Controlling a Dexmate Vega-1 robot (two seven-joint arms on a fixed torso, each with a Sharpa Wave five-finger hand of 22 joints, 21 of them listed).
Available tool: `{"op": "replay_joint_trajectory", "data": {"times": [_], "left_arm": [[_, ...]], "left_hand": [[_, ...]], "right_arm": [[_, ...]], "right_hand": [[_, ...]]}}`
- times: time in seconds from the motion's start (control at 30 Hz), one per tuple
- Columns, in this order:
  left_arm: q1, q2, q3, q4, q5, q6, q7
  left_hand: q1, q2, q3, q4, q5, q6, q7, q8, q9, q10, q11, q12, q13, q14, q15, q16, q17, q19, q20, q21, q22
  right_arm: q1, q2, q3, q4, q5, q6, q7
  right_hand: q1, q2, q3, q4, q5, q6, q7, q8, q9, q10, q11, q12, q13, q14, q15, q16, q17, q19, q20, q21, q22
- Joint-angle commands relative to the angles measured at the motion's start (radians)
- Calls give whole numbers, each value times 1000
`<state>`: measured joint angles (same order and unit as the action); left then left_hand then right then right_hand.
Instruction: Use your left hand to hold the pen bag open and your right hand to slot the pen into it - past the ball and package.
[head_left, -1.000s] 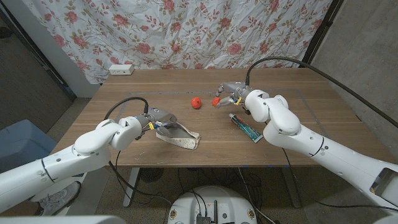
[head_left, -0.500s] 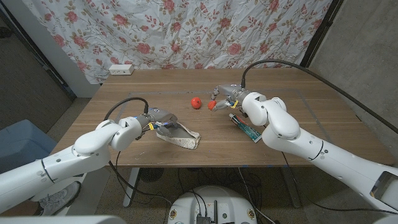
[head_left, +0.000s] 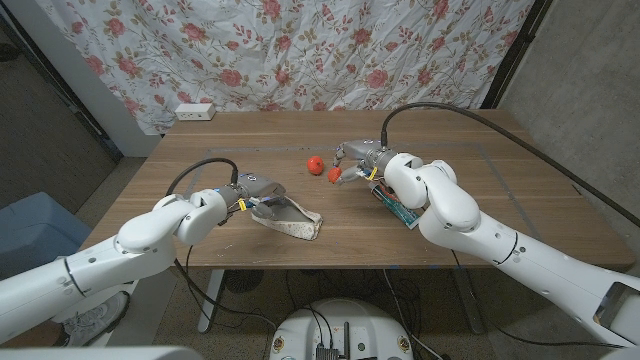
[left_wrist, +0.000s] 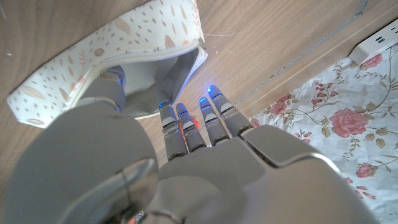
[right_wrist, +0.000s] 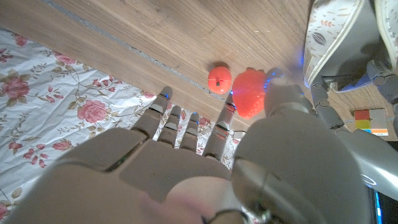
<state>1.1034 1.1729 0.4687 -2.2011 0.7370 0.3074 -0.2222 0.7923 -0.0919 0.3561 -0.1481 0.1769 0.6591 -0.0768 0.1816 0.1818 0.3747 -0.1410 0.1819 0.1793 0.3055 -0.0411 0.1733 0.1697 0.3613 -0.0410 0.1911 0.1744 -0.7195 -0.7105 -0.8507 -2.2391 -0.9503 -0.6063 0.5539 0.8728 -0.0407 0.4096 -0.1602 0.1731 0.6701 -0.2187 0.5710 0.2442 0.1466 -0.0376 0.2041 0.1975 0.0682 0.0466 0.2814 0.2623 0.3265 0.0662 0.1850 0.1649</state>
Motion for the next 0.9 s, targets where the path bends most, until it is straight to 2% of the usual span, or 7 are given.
{"op": "replay_joint_trajectory", "data": {"times": [0.03, 0.6, 0.9], "left_arm": [[25, 18, -16, -7, 1, -7, 24], [26, 18, -21, 5, 3, -26, 36], [26, 26, -28, 5, -1, -31, 25]], "left_hand": [[-4, 8, -4, -2, 7, 3, -8, 7, 0, -3, 3, 5, 3, -5, -73, 8, 3, -1, 5, 2, 2], [-5, 14, -6, -4, 8, 6, -11, 8, 0, -2, 3, 7, 3, -4, -70, 9, 3, -6, 4, 2, 2], [-6, 15, -7, -4, 8, 7, -12, 9, 0, -2, 3, 7, 3, -5, -68, 8, 3, -8, 5, 2, 2]], "right_arm": [[-26, 22, -3, -2, -46, 47, 17], [-41, 63, -3, 25, -84, 126, 12], [-44, 75, -7, 27, -95, 165, 48]], "right_hand": [[15, 3, -5, -3, 6, 18, -2, 6, 3, 14, 0, 6, 4, 1, -1, -3, 4, 1, 6, 2, 3], [17, 8, -6, -1, 5, 25, -2, 8, 2, 17, 0, 5, 4, 1, -3, -4, 5, 4, 4, 3, 3], [19, 8, -8, -1, 5, 29, -2, 9, 2, 17, -2, 4, 4, 0, -2, -4, 5, 2, 6, 3, 3]]}}
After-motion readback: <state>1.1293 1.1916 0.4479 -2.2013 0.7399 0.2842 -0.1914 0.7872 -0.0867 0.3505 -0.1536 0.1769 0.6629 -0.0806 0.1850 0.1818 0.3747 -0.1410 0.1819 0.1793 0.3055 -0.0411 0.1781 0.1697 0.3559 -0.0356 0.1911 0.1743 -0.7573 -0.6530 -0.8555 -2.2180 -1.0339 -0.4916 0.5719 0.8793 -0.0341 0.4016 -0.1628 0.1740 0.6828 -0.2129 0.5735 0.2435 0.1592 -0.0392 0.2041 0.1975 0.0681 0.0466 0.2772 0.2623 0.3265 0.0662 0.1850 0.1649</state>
